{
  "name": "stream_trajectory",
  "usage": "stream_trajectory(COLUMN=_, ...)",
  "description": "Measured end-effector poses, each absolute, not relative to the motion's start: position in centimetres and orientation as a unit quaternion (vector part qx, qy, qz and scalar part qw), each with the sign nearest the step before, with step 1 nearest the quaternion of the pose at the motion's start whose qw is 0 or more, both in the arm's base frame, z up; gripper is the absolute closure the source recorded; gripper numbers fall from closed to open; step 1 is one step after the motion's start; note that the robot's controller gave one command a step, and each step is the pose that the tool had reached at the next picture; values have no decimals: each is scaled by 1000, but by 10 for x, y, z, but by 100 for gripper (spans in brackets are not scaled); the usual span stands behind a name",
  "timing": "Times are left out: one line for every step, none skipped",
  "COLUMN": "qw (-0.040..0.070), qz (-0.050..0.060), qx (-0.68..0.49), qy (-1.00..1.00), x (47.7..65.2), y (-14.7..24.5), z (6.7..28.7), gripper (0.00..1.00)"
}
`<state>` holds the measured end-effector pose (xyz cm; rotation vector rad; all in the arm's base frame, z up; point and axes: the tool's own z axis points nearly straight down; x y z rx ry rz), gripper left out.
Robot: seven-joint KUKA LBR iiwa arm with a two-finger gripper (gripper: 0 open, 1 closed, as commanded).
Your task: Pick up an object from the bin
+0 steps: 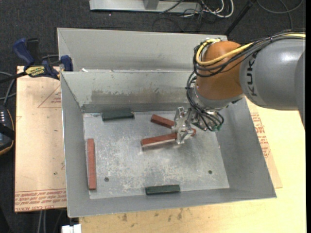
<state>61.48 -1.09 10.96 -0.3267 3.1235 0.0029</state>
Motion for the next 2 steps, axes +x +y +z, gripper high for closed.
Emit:
stream_trajectory(qw=2, qz=0, qx=-117, qy=993, x=624, y=-10, z=125, gripper=100)
stream_trajectory(qw=2, qz=0, qx=-107, qy=994, x=614, y=-3, z=269, gripper=100)
